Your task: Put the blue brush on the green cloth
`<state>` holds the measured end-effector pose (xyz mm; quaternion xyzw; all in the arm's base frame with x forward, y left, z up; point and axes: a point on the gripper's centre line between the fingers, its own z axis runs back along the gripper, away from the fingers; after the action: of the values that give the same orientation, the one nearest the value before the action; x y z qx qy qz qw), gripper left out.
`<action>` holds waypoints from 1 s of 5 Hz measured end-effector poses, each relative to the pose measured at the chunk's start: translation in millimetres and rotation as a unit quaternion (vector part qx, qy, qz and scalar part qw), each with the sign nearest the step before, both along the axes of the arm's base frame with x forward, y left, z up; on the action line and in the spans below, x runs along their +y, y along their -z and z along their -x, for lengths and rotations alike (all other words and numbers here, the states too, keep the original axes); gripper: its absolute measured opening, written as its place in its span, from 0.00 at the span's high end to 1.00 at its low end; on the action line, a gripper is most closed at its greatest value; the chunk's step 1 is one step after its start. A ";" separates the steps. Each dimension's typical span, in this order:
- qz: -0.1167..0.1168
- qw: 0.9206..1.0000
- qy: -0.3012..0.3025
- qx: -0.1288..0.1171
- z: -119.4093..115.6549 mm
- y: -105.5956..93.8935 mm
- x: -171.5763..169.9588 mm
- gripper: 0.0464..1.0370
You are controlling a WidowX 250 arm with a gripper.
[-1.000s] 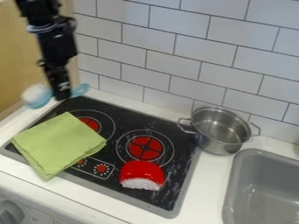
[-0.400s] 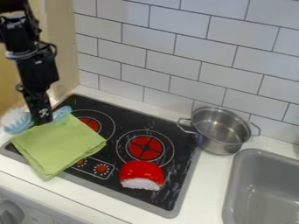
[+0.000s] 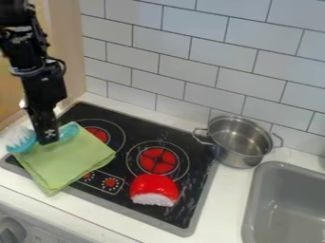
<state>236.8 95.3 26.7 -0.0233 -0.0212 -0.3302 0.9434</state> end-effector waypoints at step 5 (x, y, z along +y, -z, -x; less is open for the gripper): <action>0.040 0.999 -0.013 -0.017 -11.5 -28.9 -12.0 0.04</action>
<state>248.3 83.3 55.6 -0.0552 -0.0505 -0.3171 0.9454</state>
